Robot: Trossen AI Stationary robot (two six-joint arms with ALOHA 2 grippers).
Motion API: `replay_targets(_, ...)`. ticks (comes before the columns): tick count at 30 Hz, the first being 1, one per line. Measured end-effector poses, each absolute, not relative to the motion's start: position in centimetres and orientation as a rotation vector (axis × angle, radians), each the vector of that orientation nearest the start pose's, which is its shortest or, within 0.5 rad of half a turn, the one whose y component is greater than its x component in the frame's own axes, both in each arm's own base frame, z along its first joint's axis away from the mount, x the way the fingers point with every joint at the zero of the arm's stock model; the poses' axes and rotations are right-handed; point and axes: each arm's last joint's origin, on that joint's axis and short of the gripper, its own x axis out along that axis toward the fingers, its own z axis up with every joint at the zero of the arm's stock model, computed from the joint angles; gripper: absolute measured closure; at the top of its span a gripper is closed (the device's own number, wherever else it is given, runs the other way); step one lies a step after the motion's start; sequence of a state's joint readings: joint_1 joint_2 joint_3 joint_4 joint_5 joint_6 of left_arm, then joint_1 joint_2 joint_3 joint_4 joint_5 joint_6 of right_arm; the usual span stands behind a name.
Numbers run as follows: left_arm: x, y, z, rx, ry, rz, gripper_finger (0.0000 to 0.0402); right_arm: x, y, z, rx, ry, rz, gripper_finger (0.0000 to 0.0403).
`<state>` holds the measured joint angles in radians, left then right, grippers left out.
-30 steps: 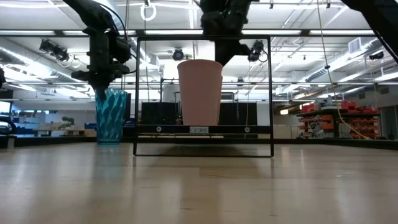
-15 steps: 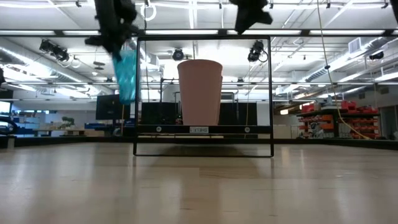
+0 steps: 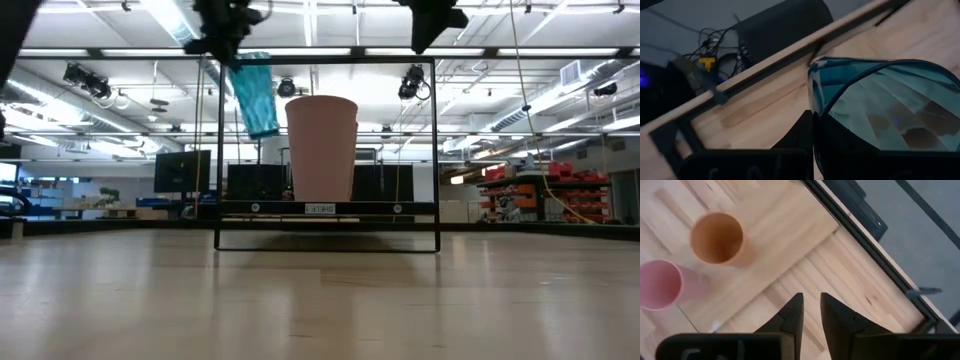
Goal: Stack small to large cups/mugs on shelf
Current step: Put the blue cup on the shelf
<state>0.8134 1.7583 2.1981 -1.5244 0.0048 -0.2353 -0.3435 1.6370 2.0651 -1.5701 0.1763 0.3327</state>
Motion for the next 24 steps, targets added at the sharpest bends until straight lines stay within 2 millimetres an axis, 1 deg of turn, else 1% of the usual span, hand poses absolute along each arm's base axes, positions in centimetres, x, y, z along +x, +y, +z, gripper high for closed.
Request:
replay_targets(3,23.7,23.3,43.2,-0.618,0.957,0.808,0.0389,25.3,-9.6,43.1,0.395,1.082,-0.666,0.0331)
replay_targets(5,25.1,23.7,42.8,-0.603,0.965,0.790,0.0389,24.6,-9.4,42.3,0.411,1.109,-0.679,0.0331)
replay_targets(6,25.8,23.8,42.4,-0.592,0.959,0.776,0.0389,24.3,-9.2,41.8,0.419,1.130,-0.687,0.0331)
replay_targets(9,26.9,24.2,41.0,-0.604,0.991,0.747,0.0389,23.1,-8.9,39.8,0.447,1.172,-0.738,0.0331)
replay_targets(12,28.3,24.5,39.8,-0.602,1.019,0.733,0.0389,21.9,-8.5,38.1,0.482,1.144,-0.774,0.0331)
replay_targets(15,29.8,24.6,39.5,-0.575,0.983,0.714,0.0389,21.2,-8.2,36.2,0.518,1.122,-0.784,0.0331)
replay_targets(19,31.7,24.1,38.9,-0.547,0.961,0.677,0.0389,20.8,-7.9,33.7,0.569,1.119,-0.761,0.0331)
replay_targets(24,33.6,24.1,37.3,-0.541,0.984,0.653,0.0389,21.4,-8.0,31.2,0.609,1.110,-0.730,0.0331)
